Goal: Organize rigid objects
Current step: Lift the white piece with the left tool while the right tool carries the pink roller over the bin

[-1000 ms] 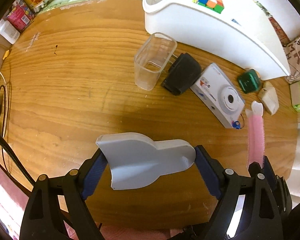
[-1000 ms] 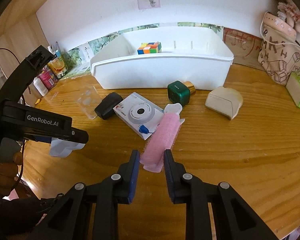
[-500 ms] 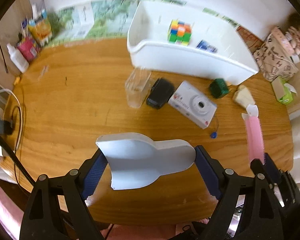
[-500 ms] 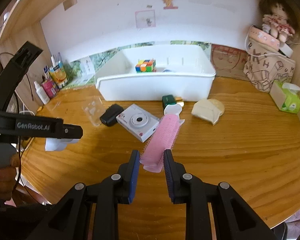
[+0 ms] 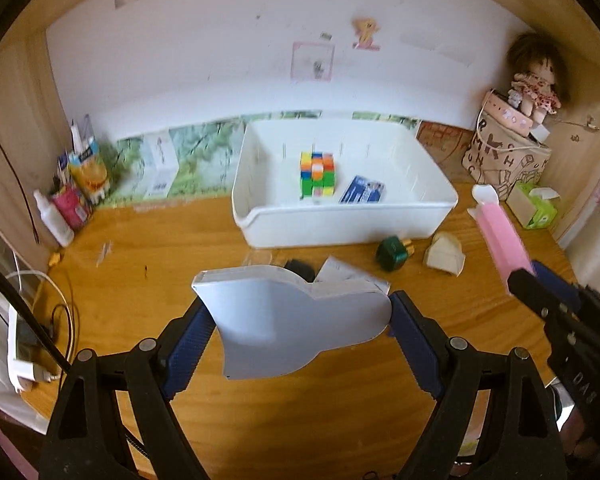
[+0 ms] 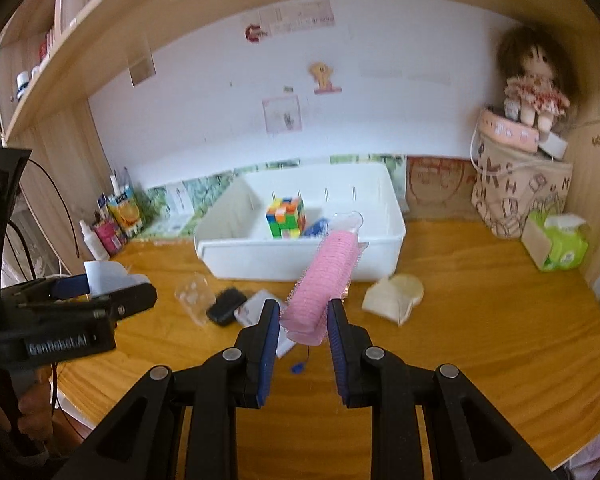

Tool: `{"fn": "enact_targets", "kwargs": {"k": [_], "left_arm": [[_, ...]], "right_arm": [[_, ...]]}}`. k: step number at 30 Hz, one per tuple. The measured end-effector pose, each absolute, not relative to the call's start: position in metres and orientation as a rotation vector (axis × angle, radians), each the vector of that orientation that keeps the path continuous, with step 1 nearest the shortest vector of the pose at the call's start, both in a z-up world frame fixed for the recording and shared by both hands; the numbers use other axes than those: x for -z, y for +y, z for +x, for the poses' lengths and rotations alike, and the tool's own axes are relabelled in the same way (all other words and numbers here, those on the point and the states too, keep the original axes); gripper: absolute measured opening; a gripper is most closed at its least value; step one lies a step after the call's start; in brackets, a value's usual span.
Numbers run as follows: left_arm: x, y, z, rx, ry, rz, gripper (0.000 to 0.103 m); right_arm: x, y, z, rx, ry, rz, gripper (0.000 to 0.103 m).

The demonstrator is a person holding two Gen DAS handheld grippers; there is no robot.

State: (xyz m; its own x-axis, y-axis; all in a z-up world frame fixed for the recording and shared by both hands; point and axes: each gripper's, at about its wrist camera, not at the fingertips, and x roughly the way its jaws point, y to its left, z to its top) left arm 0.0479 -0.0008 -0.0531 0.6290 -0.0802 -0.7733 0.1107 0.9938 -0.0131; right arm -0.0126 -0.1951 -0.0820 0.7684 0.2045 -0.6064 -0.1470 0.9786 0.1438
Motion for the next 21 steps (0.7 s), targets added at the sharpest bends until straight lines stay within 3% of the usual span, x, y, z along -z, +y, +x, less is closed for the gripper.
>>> {"fn": "enact_targets", "kwargs": {"k": [9, 21], "left_arm": [[0.021, -0.015, 0.074, 0.091, 0.763, 0.027, 0.088], [-0.005, -0.029, 0.125, 0.008, 0.75, 0.013, 0.088]], "right_arm": [[0.047, -0.211, 0.019, -0.237, 0.582, 0.049, 0.024], [0.035, -0.23, 0.087, -0.34, 0.59, 0.001, 0.024]]}}
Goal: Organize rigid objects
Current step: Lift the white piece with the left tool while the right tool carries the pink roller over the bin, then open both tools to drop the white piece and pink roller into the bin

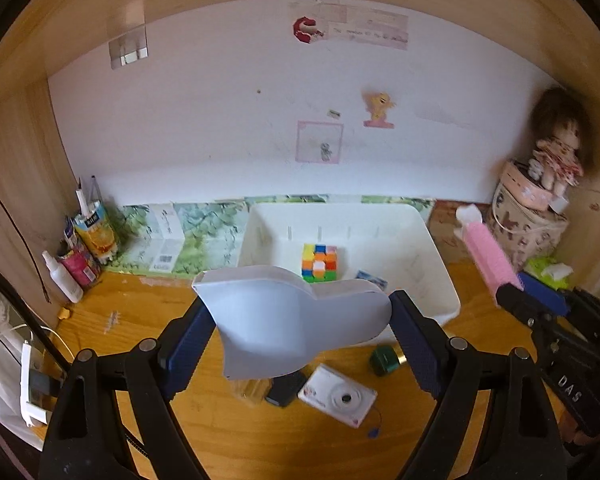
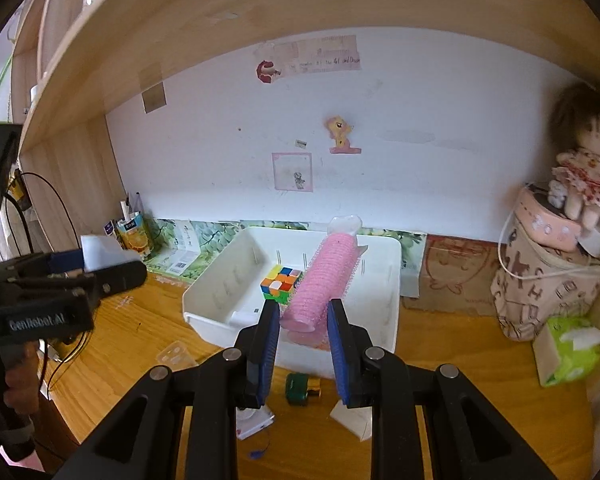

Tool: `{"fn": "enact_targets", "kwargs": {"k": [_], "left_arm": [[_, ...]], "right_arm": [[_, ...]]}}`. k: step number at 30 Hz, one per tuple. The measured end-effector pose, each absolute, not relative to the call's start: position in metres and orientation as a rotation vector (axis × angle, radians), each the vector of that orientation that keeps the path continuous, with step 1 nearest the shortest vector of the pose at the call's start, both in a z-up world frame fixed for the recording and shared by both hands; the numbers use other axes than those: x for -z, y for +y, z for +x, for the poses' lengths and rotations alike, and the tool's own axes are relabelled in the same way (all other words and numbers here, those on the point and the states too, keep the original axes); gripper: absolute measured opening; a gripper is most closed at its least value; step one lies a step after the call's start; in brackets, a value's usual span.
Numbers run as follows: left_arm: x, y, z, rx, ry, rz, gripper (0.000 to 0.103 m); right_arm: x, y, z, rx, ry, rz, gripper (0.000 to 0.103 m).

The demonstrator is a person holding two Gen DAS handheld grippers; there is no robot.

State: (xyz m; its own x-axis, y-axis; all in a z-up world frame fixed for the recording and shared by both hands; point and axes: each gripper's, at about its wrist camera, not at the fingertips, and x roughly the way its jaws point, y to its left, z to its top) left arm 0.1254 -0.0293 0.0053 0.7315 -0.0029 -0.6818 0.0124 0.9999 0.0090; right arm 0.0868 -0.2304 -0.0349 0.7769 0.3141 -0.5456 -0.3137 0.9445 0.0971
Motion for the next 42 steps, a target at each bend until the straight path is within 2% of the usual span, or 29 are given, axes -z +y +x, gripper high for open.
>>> {"fn": "enact_targets", "kwargs": {"k": [15, 26, 42], "left_arm": [[0.024, -0.05, 0.198, -0.095, 0.8, 0.004, 0.088], [0.059, -0.063, 0.238, -0.116, 0.886, 0.023, 0.088], [0.098, -0.07, 0.262, -0.099, 0.991, 0.032, 0.088]], "right_arm": [[0.083, -0.246, 0.152, -0.451, 0.646, -0.022, 0.022], [0.095, -0.246, 0.166, -0.575, 0.503, 0.031, 0.021], [0.139, -0.267, 0.208, -0.429, 0.622, 0.17, 0.022]]}}
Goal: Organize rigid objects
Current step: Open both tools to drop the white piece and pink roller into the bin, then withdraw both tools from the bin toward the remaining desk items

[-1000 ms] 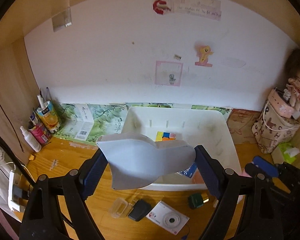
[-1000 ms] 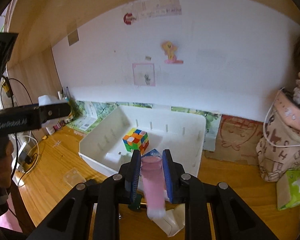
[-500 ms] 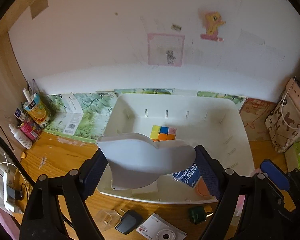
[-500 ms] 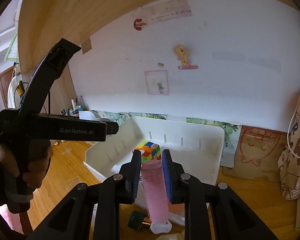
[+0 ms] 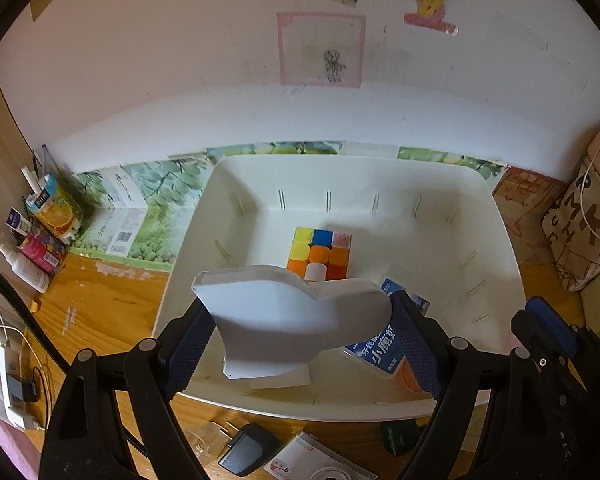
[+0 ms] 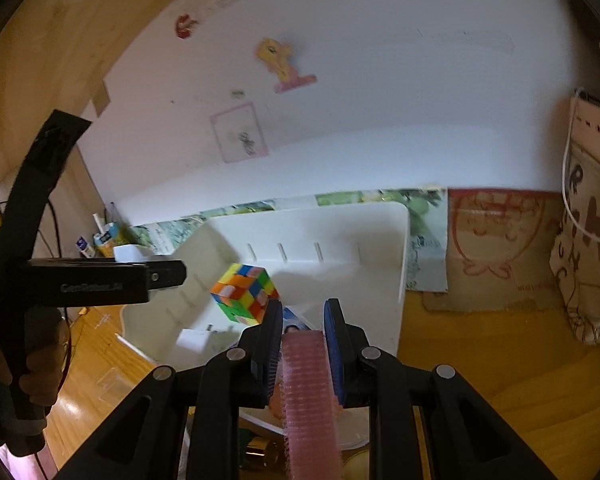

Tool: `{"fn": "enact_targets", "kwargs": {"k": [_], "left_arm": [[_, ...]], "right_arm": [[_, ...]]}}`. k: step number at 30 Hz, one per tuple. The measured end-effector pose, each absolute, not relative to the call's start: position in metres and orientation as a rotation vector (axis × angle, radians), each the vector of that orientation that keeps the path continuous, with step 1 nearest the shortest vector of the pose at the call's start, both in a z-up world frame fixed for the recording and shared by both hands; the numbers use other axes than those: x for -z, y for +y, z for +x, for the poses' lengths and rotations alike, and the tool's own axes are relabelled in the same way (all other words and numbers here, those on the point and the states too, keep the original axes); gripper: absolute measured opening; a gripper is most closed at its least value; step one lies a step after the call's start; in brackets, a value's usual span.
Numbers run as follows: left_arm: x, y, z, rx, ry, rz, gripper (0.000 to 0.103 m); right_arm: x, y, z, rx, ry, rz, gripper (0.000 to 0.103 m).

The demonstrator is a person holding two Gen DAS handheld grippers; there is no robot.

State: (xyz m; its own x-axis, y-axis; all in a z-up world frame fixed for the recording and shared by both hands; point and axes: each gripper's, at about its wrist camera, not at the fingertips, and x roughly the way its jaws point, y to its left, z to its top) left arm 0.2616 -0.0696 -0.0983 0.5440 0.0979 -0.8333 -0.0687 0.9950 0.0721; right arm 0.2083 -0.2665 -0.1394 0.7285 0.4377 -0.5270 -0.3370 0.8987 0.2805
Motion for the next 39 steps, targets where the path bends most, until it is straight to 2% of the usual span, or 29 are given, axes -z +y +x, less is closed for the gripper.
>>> {"fn": "enact_targets", "kwargs": {"k": [12, 13, 18, 20, 26, 30, 39], "left_arm": [[0.115, -0.075, 0.261, -0.045, 1.054, 0.008, 0.088], [0.113, -0.076, 0.26, -0.045, 1.046, 0.01, 0.088], [0.105, -0.078, 0.256, -0.038, 1.013, 0.029, 0.088], [0.104, -0.077, 0.255, -0.043, 1.009, 0.027, 0.088], [0.098, -0.072, 0.25, -0.054, 0.995, 0.018, 0.088], [0.095, -0.072, 0.245, -0.057, 0.986, 0.018, 0.088], [0.09, -0.073, 0.221, -0.056, 0.985, 0.014, 0.088]], "right_arm": [[0.151, -0.262, 0.215, -0.424, 0.657, 0.151, 0.023], [0.151, -0.261, 0.215, -0.426, 0.659, 0.146, 0.025], [0.15, -0.262, 0.215, -0.421, 0.663, 0.152, 0.057], [0.15, -0.264, 0.214, -0.426, 0.656, 0.167, 0.062], [0.143, -0.261, 0.209, -0.445, 0.63, 0.162, 0.064], [0.137, -0.263, 0.204, -0.453, 0.612, 0.163, 0.071], [0.122, -0.277, 0.191, -0.412, 0.582, 0.185, 0.077]]}}
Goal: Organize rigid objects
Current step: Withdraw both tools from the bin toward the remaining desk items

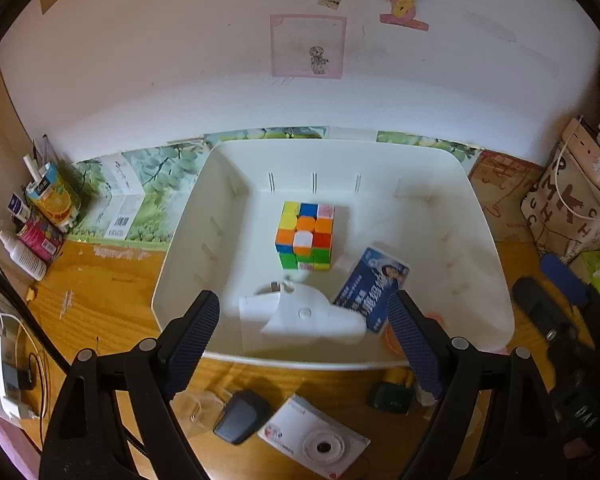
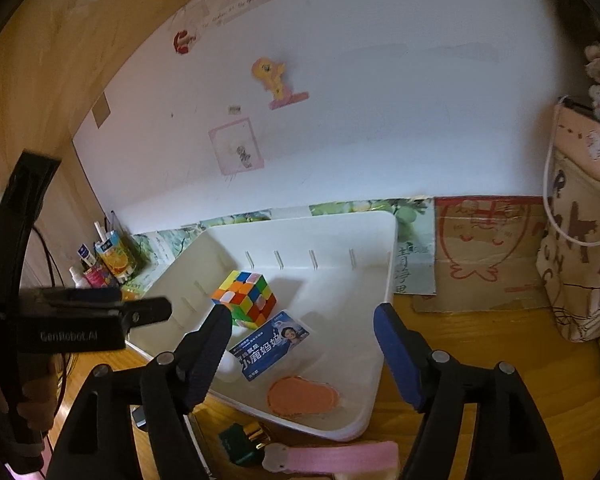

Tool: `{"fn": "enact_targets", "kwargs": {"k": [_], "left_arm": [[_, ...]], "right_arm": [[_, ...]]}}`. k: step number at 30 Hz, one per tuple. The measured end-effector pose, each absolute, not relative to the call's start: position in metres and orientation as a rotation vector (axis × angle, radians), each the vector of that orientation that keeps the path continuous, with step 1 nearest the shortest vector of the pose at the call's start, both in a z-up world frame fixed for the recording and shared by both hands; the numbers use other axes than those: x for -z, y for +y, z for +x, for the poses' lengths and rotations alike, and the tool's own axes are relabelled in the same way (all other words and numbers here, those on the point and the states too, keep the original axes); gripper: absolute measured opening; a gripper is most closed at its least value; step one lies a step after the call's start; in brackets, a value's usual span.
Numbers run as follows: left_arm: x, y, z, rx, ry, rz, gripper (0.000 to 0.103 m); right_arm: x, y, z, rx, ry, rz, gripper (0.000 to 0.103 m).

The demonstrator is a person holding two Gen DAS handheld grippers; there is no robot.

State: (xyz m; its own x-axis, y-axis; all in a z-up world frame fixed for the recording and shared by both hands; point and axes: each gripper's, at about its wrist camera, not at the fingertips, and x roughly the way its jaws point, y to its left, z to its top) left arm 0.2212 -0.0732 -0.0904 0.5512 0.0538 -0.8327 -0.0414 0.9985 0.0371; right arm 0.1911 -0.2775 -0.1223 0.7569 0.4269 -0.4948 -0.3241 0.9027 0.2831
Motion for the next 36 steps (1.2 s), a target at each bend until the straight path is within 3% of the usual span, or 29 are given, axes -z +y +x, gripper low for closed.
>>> {"fn": "enact_targets", "kwargs": {"k": [17, 19, 21, 30, 36], "left_arm": [[0.079, -0.061, 0.16, -0.082, 0.958, -0.068, 0.088], [0.079, -0.06, 0.156, -0.087, 0.96, -0.083, 0.088], [0.08, -0.057, 0.152, -0.099, 0.969, -0.099, 0.088], [0.101, -0.046, 0.138, -0.145, 1.065, -0.257, 0.088], [0.136, -0.038, 0.137, -0.195, 1.221, -0.373, 0.088]], "right_arm": [[0.099, -0.305, 0.145, -0.308, 0.514, 0.204, 0.087], [0.098, -0.307, 0.14, -0.3, 0.514, 0.198, 0.091], [0.098, -0.309, 0.136, -0.291, 0.517, 0.192, 0.103], [0.104, -0.312, 0.117, -0.306, 0.542, 0.179, 0.103], [0.12, -0.306, 0.103, -0.348, 0.607, 0.199, 0.103]]}}
